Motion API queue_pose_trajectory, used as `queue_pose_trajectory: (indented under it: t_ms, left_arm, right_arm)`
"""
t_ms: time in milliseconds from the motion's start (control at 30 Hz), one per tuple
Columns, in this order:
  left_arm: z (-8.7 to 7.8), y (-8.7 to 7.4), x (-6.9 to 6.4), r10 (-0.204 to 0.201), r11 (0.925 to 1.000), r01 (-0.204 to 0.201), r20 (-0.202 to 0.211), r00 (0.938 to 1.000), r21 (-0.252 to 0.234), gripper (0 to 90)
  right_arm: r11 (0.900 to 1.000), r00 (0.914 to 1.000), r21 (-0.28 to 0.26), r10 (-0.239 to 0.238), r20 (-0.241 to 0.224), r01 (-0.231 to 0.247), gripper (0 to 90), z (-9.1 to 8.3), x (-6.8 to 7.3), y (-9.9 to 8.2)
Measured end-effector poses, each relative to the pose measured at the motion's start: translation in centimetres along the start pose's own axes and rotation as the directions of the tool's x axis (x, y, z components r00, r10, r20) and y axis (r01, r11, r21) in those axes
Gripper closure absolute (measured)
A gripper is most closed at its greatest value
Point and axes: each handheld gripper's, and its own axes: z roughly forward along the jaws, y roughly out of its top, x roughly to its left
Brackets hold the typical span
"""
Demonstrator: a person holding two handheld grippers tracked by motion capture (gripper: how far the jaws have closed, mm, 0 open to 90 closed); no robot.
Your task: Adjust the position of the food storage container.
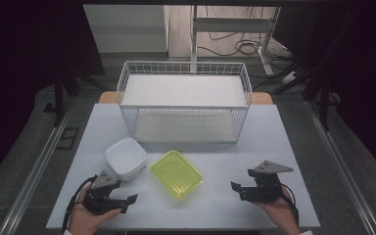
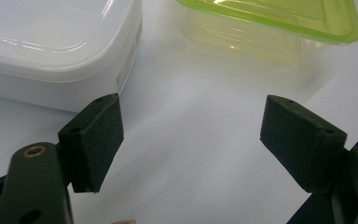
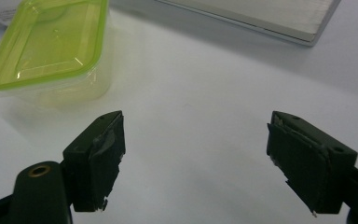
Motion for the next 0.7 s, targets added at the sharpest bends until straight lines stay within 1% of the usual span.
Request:
queue_pose_trajectory:
  t_ms: [100, 233, 333, 500, 700]
  left_arm:
    - [-0.01, 0.10, -0.08, 0.002, 1.0000, -0.002, 0.002, 1.0000, 0.002, 21.2]
    - [0.01, 0.21, -0.09, -0.001, 1.0000, 0.001, 0.005, 1.0000, 0.004, 21.6]
    - [-0.03, 0.20, 0.10, -0.012, 0.9999, 0.012, 0.006, 0.9999, 0.003, 21.9]
    - [-0.11, 0.27, 0.25, -0.019, 0.9998, 0.019, 0.008, 0.9998, 0.000, 22.1]
    - [-0.74, 0.80, 0.34, -0.033, 0.9994, 0.033, 0.009, 0.9994, -0.012, 23.2]
  right_arm:
    - [1.0000, 1.0000, 0.003, -0.009, -0.002, 0.009, 19.5, -0.01, 0.14, -0.01]
    - [1.0000, 1.0000, 0.004, -0.006, 0.001, 0.006, 19.7, -0.07, 0.12, 0.00]
    - [0.9999, 1.0000, 0.011, -0.004, 0.008, 0.004, 20.3, -0.06, -0.09, -0.08]
    - [0.9997, 0.9999, 0.025, -0.009, 0.010, 0.009, 20.5, 0.07, 0.07, -0.12]
    - [0.9995, 0.9999, 0.032, -0.008, 0.007, 0.008, 20.5, 0.14, 0.16, -0.12]
